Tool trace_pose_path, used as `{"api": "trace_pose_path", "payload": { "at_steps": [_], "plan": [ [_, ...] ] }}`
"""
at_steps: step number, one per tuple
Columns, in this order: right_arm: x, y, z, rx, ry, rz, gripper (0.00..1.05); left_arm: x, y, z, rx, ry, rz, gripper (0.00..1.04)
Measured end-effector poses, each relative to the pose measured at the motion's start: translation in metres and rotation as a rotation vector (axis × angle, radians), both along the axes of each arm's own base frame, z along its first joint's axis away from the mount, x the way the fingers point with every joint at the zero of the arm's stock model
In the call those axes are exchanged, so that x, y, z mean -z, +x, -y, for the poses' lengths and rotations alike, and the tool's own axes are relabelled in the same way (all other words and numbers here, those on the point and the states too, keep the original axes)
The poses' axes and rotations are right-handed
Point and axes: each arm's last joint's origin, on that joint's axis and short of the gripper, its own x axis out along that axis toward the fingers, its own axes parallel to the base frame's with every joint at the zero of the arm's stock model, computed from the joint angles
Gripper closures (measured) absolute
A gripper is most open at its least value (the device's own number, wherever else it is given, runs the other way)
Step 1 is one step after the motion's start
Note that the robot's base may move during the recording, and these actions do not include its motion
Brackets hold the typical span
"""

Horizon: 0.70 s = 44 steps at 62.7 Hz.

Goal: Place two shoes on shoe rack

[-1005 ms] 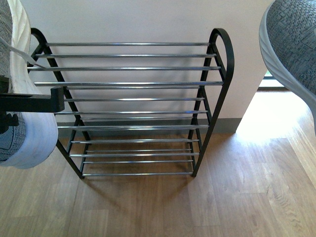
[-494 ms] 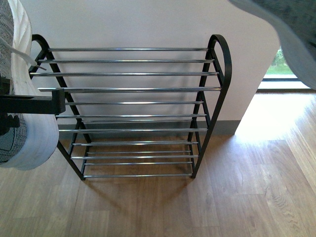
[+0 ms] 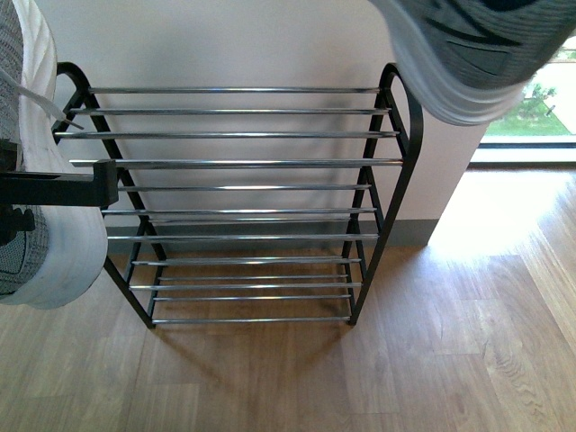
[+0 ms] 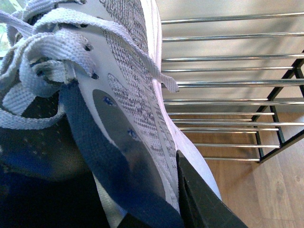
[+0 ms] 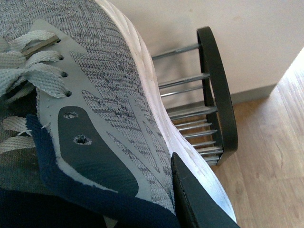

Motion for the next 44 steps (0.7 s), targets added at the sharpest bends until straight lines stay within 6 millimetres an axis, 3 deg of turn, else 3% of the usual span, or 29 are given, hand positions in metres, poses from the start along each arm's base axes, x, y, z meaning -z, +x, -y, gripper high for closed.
{"api": "trace_pose_path", "payload": {
  "at_steps": [12,23,44],
  "plan": [
    [0.024,0.037,-0.006,0.121,-0.015,-0.076,1.03,0.000,0.000,0.000,0.000,0.000,0.000,1.03],
    [0.043,0.066,0.005,0.210,-0.040,-0.136,1.03,0.000,0.000,0.000,0.000,0.000,0.000,1.03],
    [0.043,0.090,0.016,0.238,0.012,-0.178,1.03,0.000,0.000,0.000,0.000,0.000,0.000,1.03]
  ]
}}
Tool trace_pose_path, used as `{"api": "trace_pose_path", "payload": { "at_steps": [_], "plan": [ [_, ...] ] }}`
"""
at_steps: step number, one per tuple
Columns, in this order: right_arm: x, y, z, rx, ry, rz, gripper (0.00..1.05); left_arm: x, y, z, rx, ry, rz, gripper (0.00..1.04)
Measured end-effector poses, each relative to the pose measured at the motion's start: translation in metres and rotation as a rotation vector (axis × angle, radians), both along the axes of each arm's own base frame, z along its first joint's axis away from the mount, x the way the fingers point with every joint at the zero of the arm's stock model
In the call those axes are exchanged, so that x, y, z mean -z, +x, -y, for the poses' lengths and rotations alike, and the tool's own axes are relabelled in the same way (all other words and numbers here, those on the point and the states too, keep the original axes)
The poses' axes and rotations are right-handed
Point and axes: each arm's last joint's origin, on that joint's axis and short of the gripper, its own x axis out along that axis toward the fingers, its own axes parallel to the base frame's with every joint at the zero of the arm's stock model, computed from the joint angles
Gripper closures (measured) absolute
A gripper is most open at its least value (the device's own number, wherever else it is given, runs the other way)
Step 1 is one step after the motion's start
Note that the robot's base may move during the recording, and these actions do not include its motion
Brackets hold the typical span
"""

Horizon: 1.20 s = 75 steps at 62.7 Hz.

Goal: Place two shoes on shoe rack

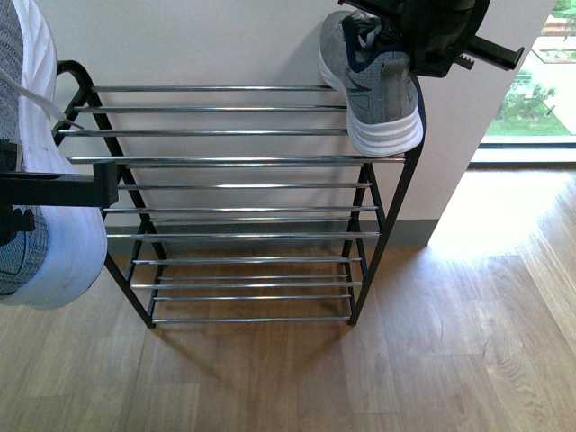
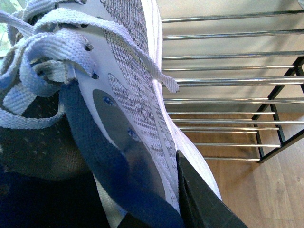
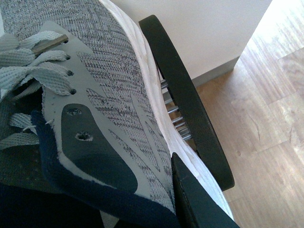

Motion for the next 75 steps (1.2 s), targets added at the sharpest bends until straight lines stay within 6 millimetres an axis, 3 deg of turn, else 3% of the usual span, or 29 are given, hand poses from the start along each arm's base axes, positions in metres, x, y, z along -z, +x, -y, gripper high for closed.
{"api": "trace_pose_path", "payload": {
  "at_steps": [19,44,49,75],
  "plan": [
    [0.000,-0.002,-0.007,-0.035,0.051,0.020,1.03,0.000,0.000,0.000,0.000,0.000,0.000,1.03],
    [0.019,0.000,-0.025,-0.068,0.074,-0.046,1.03,0.000,0.000,0.000,0.000,0.001,0.000,1.03],
    [0.027,0.003,-0.026,-0.066,0.070,-0.068,1.03,0.000,0.000,0.000,0.001,0.000,0.000,1.03],
    [0.028,0.017,-0.020,-0.044,0.061,-0.085,1.03,0.000,0.000,0.000,-0.002,0.002,0.001,1.03]
  ]
}}
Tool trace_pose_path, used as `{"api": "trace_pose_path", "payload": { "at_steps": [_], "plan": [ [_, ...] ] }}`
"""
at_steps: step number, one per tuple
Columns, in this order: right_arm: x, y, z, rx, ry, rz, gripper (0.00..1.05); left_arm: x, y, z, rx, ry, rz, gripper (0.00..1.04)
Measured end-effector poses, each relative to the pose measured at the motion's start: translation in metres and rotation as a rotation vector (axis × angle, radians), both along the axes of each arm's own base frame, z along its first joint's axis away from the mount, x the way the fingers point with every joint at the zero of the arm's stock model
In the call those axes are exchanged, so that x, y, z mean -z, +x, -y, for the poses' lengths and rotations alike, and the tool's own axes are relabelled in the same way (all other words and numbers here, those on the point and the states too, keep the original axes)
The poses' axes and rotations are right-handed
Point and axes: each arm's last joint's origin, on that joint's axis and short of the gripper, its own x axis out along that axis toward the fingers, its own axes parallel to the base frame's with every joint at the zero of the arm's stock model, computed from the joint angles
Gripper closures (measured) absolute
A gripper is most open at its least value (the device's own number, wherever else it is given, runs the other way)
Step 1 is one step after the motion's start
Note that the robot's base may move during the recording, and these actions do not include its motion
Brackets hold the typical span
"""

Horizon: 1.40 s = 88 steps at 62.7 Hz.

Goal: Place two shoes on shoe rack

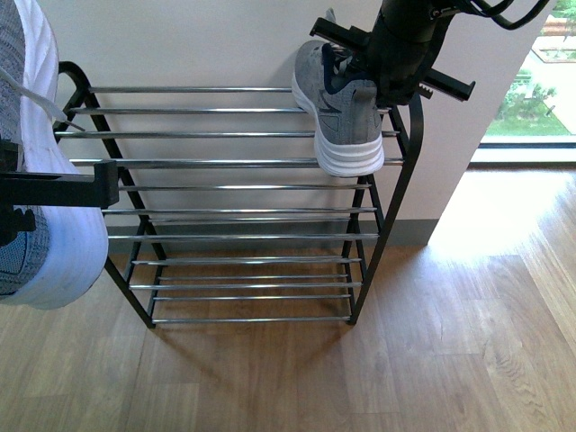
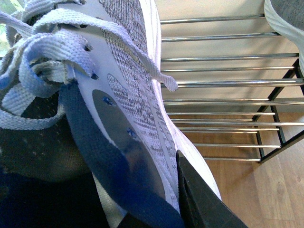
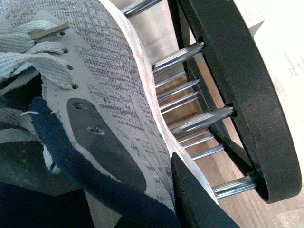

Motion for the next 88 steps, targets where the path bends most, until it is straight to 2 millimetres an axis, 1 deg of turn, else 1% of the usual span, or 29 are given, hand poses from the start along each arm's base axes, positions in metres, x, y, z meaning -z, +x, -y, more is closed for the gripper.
{"api": "trace_pose_path", "payload": {
  "at_steps": [7,14,21,40,43,47,49,54,56,60,64,72,73,75,77,83,88],
  "plan": [
    [0.002,-0.001,0.003,0.014,0.007,-0.001,1.03,0.000,0.000,0.000,0.003,-0.002,-0.001,1.03],
    [0.002,-0.011,0.006,0.047,0.006,-0.003,1.03,0.000,0.000,0.000,0.002,-0.001,-0.001,1.03],
    [0.002,-0.017,0.011,0.092,-0.006,-0.003,1.03,0.000,0.000,0.000,0.003,-0.002,-0.001,1.03],
    [0.001,-0.016,0.012,0.092,0.004,0.011,1.03,0.000,0.000,0.000,0.002,-0.001,-0.001,1.03],
    [0.000,-0.015,0.012,0.096,0.005,0.031,0.93,0.000,0.000,0.000,0.002,-0.002,-0.001,1.03],
    [-0.005,-0.015,0.012,0.096,0.009,0.048,0.83,0.000,0.000,0.000,0.003,-0.002,-0.001,1.03],
    [-0.007,-0.016,0.013,0.097,0.010,0.055,0.79,0.000,0.000,0.000,0.002,-0.002,-0.001,1.03],
    [-0.020,-0.018,0.013,0.092,0.021,0.094,0.65,0.000,0.000,0.000,0.002,-0.002,-0.001,1.03],
    [-0.023,-0.018,0.013,0.089,0.026,0.104,0.62,0.000,0.000,0.000,0.002,-0.001,-0.001,1.03],
    [-0.033,-0.023,0.014,0.073,0.047,0.135,0.51,0.000,0.000,0.000,0.003,-0.001,-0.001,1.03],
    [-0.043,-0.032,0.015,0.050,0.071,0.172,0.39,0.000,0.000,0.000,0.003,-0.001,-0.001,1.03],
    [-0.058,-0.051,0.021,0.018,0.097,0.219,0.19,0.000,0.000,0.000,0.002,-0.002,-0.001,1.03],
    [-0.062,-0.056,0.024,0.007,0.108,0.233,0.14,0.000,0.000,0.000,0.002,-0.002,-0.001,1.03],
    [-0.067,-0.065,0.028,-0.010,0.117,0.254,0.08,0.000,0.000,0.000,0.003,-0.002,-0.001,1.03],
    [-0.073,-0.076,0.032,-0.039,0.123,0.287,0.09,0.000,0.000,0.000,0.003,-0.001,-0.001,1.03],
    [-0.086,-0.096,0.041,-0.088,0.121,0.366,0.09,0.000,0.000,0.000,0.002,-0.001,-0.001,1.03],
    [-0.101,-0.121,0.050,-0.152,0.109,0.461,0.09,0.000,0.000,0.000,0.003,-0.002,-0.001,1.03]
  ]
}}
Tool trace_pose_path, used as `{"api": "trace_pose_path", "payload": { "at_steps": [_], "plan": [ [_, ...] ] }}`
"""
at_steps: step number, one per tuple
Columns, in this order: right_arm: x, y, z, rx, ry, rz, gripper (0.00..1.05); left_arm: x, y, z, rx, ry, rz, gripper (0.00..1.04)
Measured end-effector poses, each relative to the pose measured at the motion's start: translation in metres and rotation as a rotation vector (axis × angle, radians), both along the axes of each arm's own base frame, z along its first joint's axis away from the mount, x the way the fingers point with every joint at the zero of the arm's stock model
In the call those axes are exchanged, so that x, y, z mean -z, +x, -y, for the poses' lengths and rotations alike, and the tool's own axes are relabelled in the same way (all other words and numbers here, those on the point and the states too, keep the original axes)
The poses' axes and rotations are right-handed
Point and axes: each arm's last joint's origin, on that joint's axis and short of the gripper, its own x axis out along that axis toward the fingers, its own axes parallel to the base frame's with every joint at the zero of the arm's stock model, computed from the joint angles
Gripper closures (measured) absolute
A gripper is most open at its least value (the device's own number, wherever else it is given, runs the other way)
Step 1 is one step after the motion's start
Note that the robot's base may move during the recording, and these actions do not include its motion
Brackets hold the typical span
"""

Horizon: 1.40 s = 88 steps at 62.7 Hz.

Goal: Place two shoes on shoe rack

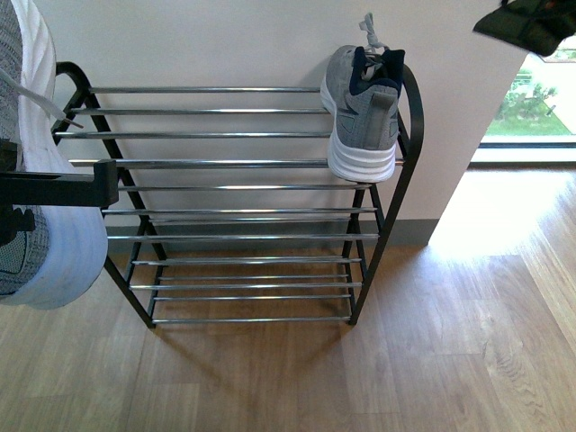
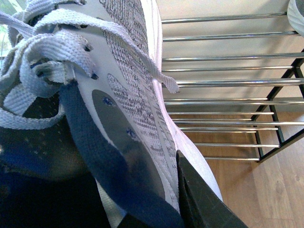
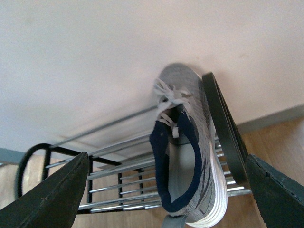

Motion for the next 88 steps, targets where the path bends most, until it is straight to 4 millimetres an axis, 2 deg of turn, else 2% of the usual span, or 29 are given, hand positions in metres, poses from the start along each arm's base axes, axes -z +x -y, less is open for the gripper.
{"api": "trace_pose_path", "payload": {
  "at_steps": [3,10,22,28,38,40,51,58,61,73,88],
  "plan": [
    [-0.013,-0.024,0.008,-0.048,-0.021,0.081,0.09,0.000,0.000,0.000,0.000,0.000,0.000,1.03],
    [-0.022,-0.062,0.020,-0.081,-0.093,0.190,0.09,0.000,0.000,0.000,-0.001,0.000,0.000,1.03],
    [-0.008,-0.131,0.058,-0.044,-0.212,0.279,0.09,0.000,0.000,0.000,-0.001,0.000,0.000,1.03],
    [0.000,-0.154,0.074,0.041,-0.248,0.320,0.09,0.000,0.000,0.000,-0.001,0.000,0.000,1.03],
    [0.003,-0.159,0.078,0.059,-0.261,0.321,0.09,0.000,0.000,0.000,0.000,0.000,0.000,1.03],
    [0.005,-0.160,0.078,0.034,-0.291,0.338,0.12,0.000,0.000,0.000,0.001,-0.001,0.000,1.03],
    [0.019,-0.179,0.070,-0.019,-0.482,0.408,0.40,0.000,0.000,0.000,-0.005,0.002,0.001,1.03],
    [0.032,-0.191,0.066,-0.025,-0.519,0.393,0.57,0.000,0.000,0.000,0.001,-0.001,0.000,1.03],
    [0.038,-0.199,0.064,-0.031,-0.526,0.391,0.70,0.000,0.000,0.000,0.003,-0.001,-0.001,1.03],
    [0.049,-0.217,0.052,-0.027,-0.544,0.399,1.03,0.000,0.000,0.000,0.000,0.000,0.000,1.03],
    [0.062,-0.236,0.050,-0.034,-0.548,0.397,1.03,0.000,0.000,0.000,0.000,0.000,0.000,1.03]
  ]
}}
